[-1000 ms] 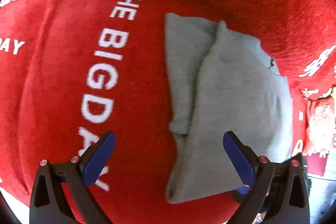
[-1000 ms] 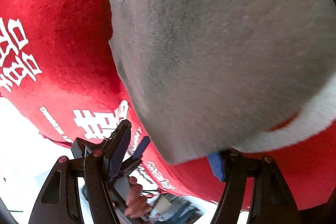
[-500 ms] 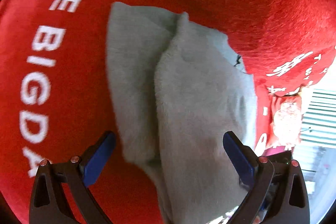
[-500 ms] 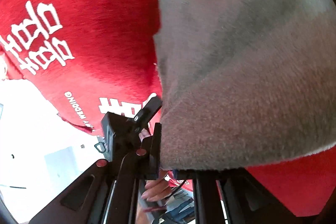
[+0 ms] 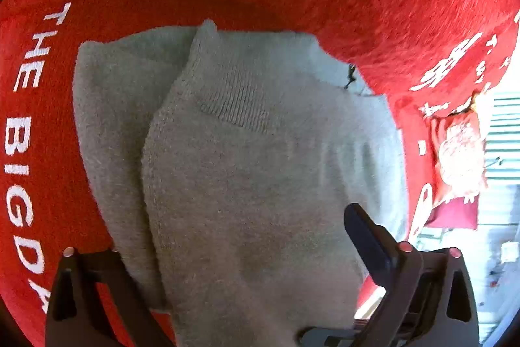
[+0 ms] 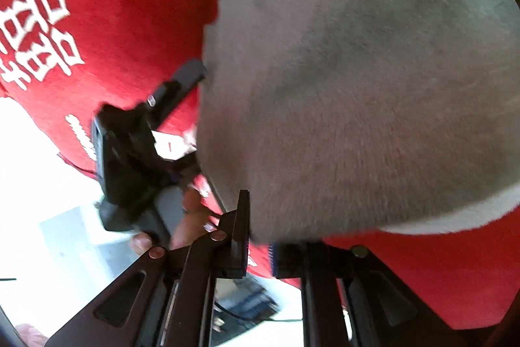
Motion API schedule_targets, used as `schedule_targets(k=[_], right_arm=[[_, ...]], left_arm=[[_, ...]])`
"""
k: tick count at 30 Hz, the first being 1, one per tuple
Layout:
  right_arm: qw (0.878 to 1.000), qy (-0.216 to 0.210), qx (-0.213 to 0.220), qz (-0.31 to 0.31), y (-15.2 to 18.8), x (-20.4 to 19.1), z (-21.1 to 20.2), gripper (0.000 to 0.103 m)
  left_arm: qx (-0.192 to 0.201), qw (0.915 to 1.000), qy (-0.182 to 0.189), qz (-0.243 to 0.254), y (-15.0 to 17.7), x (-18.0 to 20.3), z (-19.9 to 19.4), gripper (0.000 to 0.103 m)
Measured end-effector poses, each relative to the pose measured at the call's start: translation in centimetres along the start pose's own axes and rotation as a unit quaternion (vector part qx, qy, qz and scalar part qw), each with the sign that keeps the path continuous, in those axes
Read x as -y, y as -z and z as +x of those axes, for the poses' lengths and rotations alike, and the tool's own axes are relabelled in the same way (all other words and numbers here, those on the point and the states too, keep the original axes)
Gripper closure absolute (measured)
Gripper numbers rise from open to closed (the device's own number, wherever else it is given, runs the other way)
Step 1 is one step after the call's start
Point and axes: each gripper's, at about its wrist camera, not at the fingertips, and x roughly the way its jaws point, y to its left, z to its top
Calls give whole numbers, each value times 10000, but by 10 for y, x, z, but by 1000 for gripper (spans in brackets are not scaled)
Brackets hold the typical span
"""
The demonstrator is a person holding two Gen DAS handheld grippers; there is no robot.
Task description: Fold small clothes
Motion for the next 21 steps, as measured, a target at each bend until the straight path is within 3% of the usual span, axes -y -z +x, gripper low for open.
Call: schedule_targets(k=[4,7,9,11,12,13,16,19,21], right_arm=[[9980,413,-252,-410,-2,-9,-17,44],[9935,724,-83,-872,-12,-25,-44,44],[9874,1027,326,-1160,-23,-35,-65,44],[9788,1366,667,-1372,-36,-42,-78,63],[9734,1601,780,-1441,-45,-46,-81,94],[9702,1749,817,-1466,-53,-47,-81,99],[9583,2125,860,-1704,-75,-47,-69,99],[9480,2530,519,-1859,-88,-34,-43,99],[9474,2472,572,-1949,-84,-25,-42,101]], left_arm=[[-98,9997,-213,93,4,-3,6,5],[-105,9987,-465,174,6,-5,6,20],[-92,9976,-650,230,6,-5,5,37],[-71,9962,-833,232,5,-6,3,48],[-55,9962,-846,215,5,-7,2,57],[-40,9964,-830,191,5,-10,0,61],[16,9969,-786,87,6,-14,-4,71],[81,9973,-730,-29,6,-17,-10,82],[137,9980,-586,-194,6,-19,-16,85]])
